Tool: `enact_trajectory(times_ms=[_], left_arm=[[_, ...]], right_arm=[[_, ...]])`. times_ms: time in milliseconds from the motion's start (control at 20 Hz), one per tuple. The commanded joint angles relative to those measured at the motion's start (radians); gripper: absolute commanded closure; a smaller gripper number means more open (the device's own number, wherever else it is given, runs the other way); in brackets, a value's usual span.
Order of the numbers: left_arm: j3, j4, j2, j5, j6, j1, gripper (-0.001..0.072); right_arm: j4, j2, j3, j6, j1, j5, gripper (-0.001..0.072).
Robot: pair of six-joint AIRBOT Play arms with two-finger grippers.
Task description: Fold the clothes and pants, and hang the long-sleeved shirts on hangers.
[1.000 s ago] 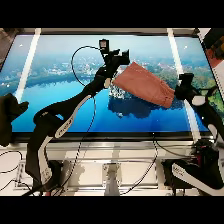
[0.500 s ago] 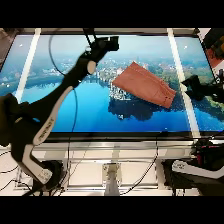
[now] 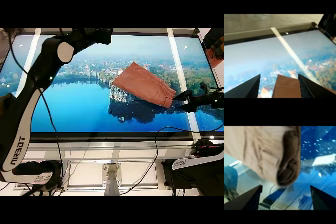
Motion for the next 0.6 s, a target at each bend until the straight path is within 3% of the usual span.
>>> enact_trajectory(times_ms=[0, 200, 450, 550], left_arm=[[0.0, 0.0, 0.027, -0.044, 0.013, -0.004, 0.017], [0.0, 0.0, 0.027, -0.08, 0.013, -0.004, 0.017], [0.0, 0.0, 0.026, -0.103, 0.013, -0.004, 0.0171], [0.0, 0.0, 0.026, -0.103, 0.013, -0.004, 0.017]], right_arm=[[0.003, -0.056, 0.007, 0.013, 0.045, -0.105, 0.0023], [0.003, -0.074, 0.006, 0.205, 0.067, -0.235, 0.0024], [0.021, -0.08, 0.007, 0.222, 0.148, -0.266, 0.0061], [0.024, -0.078, 0.011, 0.222, 0.175, -0.269, 0.0296]])
